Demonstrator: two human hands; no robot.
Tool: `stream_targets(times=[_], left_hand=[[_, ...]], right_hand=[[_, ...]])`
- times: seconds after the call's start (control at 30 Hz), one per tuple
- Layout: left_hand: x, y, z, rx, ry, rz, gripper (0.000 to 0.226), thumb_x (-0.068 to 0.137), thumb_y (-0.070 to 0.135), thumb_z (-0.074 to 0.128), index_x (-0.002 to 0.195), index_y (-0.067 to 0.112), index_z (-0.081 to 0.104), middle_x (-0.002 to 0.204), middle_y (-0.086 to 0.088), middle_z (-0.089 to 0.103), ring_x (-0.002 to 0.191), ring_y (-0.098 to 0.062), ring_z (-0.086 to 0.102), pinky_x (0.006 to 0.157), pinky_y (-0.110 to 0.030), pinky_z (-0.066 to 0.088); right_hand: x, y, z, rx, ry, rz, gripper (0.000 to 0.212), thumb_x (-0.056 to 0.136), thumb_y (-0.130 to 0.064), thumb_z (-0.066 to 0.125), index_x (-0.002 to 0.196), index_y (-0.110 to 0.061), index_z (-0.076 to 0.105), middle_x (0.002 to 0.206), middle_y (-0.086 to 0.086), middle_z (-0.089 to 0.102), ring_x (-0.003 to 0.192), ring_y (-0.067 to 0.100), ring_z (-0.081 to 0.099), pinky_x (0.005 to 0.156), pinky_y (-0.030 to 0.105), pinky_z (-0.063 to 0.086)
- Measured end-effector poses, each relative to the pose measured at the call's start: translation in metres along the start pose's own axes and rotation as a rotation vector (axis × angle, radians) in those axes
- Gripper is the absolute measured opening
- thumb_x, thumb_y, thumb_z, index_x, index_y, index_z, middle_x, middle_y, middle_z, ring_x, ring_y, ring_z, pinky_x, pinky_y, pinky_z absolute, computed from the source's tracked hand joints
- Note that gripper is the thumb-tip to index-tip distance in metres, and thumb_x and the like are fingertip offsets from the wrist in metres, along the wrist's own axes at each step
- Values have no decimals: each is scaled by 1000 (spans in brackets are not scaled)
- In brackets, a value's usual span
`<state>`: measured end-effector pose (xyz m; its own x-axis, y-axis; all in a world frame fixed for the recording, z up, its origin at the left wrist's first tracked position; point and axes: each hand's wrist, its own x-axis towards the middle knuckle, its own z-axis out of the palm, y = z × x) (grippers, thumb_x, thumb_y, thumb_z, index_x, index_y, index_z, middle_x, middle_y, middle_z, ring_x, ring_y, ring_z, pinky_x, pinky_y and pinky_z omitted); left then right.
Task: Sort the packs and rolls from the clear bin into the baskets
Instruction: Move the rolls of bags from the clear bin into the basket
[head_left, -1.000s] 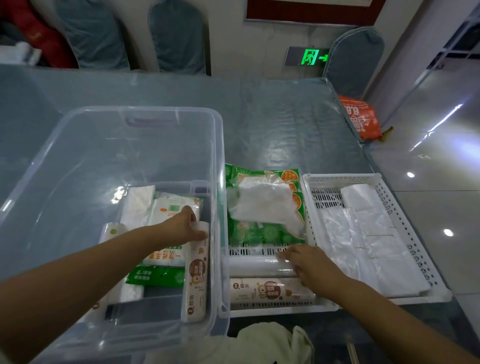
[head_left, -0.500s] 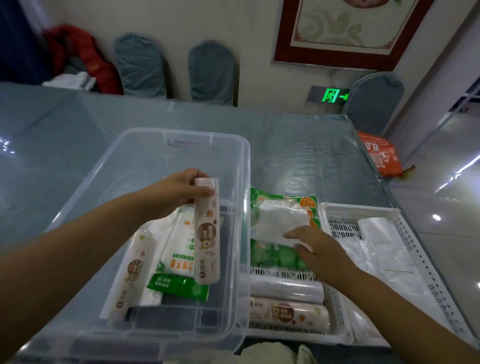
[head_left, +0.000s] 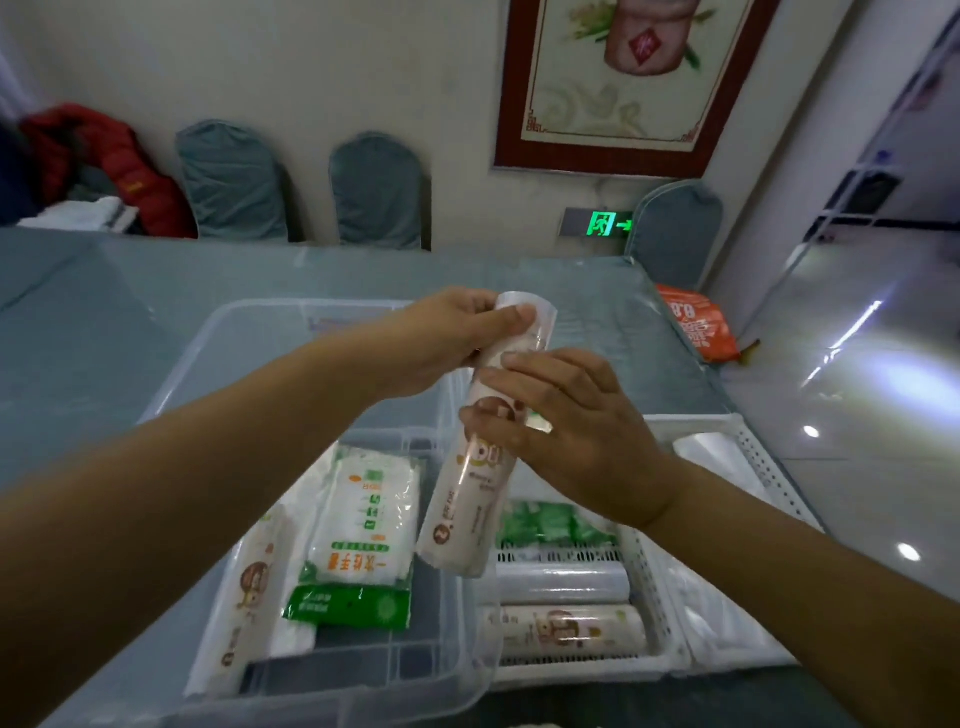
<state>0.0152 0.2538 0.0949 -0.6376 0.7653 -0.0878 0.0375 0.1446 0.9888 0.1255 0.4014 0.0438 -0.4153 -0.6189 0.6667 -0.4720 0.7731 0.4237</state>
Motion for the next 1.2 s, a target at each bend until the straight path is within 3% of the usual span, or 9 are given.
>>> stream_targets(times=[0.13,0.23,0.33,0.57,0.77,0.9,0.97,1.07,1.2], left_hand=[[14,-2,30,45,-165,13,25,87,38,53,95,17,65,75,4,70,73,-12,66,62,-21,52],[23,-12,49,88,-197,26,20,90,31,50,99,19,63,90,-1,70,88,-18,66,79,-29,54],[26,-21,62,263,-120,31,21,93,30,46,106,19,59,105,-2,66,99,-19,61,88,-33,50],[10,-44,85,595,90,26,19,87,26,58,105,24,62,101,5,67,90,-9,62,77,-17,46],[-9,-63,114,855,252,-44,26,87,30,55,112,24,60,111,3,65,91,-10,56,83,-27,45],[-18,-82,118,1153,416,-39,33,85,32,56,117,23,60,129,-4,57,129,-18,35,103,-30,20],[-21,-90,118,1177,429,-79,33,85,31,55,116,23,60,133,-4,55,135,-15,27,106,-29,13],[-21,-95,117,1129,454,-124,31,87,29,53,117,23,60,136,-4,52,137,-14,24,109,-32,15],[-19,-98,114,1066,493,-130,29,89,26,52,116,21,61,136,-4,52,135,-13,27,107,-32,20]], right_hand=[[-20,0,-19,-74,-62,7,27,91,-23,60,119,-26,58,117,7,66,119,24,50,108,40,32],[-50,-2,-32,-100,-160,64,26,91,-23,60,117,-24,58,115,8,67,117,24,53,109,43,32],[-91,-4,-40,-90,-268,178,32,90,-30,59,121,-24,52,115,9,67,114,25,57,109,46,32],[-173,-13,-25,100,-444,387,46,78,-41,68,119,-23,57,102,7,66,99,22,52,95,42,42],[-211,-46,4,364,-713,479,59,58,-48,76,112,-29,59,91,-1,62,84,22,58,82,35,38],[-207,-55,24,416,-730,516,62,55,-48,79,112,-29,62,88,-2,62,79,22,60,74,35,51],[-203,-56,31,409,-789,520,63,64,-49,74,121,-29,57,100,3,61,92,26,58,83,40,49],[-204,-57,41,430,-825,538,60,83,-46,58,137,-32,36,126,6,49,119,28,41,103,43,31],[-197,-54,41,329,-808,494,64,74,-47,67,131,-30,45,113,7,55,107,29,51,95,45,39]])
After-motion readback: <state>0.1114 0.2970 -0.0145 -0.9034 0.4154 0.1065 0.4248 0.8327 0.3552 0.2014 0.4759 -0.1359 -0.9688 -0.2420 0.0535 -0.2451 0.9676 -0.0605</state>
